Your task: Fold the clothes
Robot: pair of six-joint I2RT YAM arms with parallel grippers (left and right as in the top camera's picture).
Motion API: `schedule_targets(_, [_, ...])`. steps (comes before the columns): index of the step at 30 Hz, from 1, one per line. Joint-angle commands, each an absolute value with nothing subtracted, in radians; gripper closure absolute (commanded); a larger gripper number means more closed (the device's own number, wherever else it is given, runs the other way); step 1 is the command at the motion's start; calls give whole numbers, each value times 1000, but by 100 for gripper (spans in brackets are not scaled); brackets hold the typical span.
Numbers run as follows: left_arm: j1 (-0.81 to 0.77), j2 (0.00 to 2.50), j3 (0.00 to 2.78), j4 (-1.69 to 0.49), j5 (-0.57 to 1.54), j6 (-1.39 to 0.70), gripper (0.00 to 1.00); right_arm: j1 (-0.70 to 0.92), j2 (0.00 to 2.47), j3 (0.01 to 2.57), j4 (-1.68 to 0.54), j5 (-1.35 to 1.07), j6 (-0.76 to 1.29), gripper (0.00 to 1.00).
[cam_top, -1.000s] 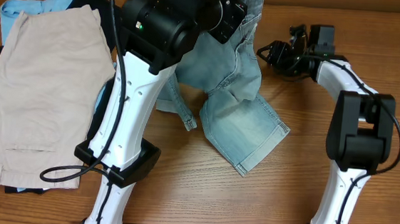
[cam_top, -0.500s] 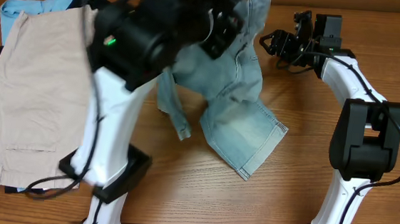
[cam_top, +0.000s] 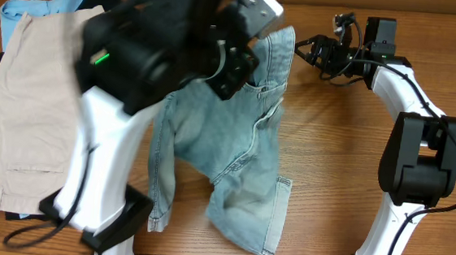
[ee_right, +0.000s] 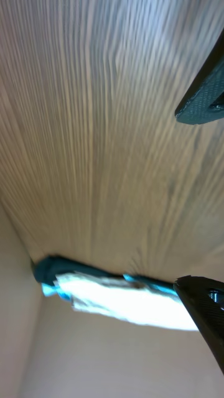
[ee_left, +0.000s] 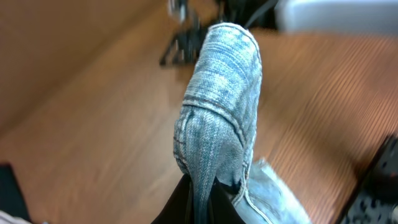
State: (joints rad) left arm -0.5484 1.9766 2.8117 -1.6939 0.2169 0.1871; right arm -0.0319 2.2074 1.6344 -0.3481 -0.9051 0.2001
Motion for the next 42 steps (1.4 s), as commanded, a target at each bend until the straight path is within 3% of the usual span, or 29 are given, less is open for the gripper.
schedule_targets(1, [-543,1991,2785,-1686,202,229,96,-21,2185,1644,-355,-1019,159,17])
schedule_targets(12, [-534,1987,2798,-1682,200,248,96,-81,2186,1597,-525,-1060,-10,12])
schedule_targets(19, [-534,1978,2798,-1649,203,247,96,-38,2196,1504,-437,-1084,0,10])
schedule_targets(28, [-534,1961,2798,-1639,203,239,96,-35,2318,1475,-313,-1423,-1,9])
schedule_targets(42, [-534,1961,2798,-1637,199,236,96,-35,2365,1413,-307,-1570,-88,9])
